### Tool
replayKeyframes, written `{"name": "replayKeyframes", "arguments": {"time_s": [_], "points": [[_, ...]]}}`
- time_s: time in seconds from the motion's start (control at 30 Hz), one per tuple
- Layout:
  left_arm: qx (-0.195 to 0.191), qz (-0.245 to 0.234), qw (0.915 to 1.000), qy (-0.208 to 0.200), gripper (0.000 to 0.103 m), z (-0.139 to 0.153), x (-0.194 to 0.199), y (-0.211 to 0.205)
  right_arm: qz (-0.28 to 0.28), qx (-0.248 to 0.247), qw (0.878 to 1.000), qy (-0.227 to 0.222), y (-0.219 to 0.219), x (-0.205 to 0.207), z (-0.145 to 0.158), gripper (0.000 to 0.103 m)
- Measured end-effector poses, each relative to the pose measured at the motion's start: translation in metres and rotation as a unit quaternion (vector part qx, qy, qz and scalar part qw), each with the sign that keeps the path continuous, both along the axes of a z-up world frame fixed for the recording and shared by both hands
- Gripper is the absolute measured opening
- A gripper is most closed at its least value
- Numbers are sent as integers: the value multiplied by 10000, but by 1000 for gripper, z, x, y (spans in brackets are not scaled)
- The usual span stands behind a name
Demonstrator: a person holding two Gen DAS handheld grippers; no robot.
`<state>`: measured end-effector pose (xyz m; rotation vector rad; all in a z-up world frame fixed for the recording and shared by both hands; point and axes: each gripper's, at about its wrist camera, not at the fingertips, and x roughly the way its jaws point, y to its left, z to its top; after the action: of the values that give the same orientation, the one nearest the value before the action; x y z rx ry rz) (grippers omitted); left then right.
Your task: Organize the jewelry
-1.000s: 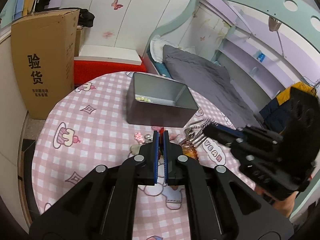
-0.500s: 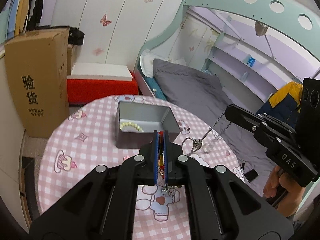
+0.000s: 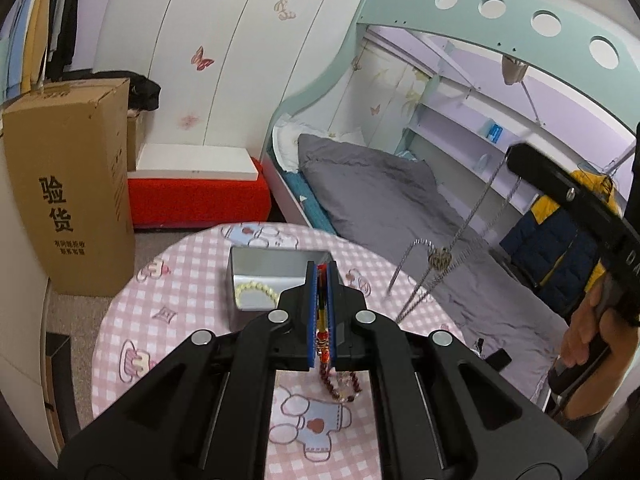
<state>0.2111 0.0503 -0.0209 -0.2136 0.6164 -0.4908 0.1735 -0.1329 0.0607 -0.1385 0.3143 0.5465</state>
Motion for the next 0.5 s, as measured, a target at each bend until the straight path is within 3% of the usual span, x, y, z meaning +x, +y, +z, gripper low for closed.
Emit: {"name": "replayKeyframes", "arguments": {"time_s": [0.3,0.5], "points": [[88,-213,9992,-334,4,50,33,-18,-76,-36,9996,-260,-2,32,36,1],[302,-219,9992,-109,4,33,62,-29,-106,-100,9999,-35,-2,59,16,1]]}}
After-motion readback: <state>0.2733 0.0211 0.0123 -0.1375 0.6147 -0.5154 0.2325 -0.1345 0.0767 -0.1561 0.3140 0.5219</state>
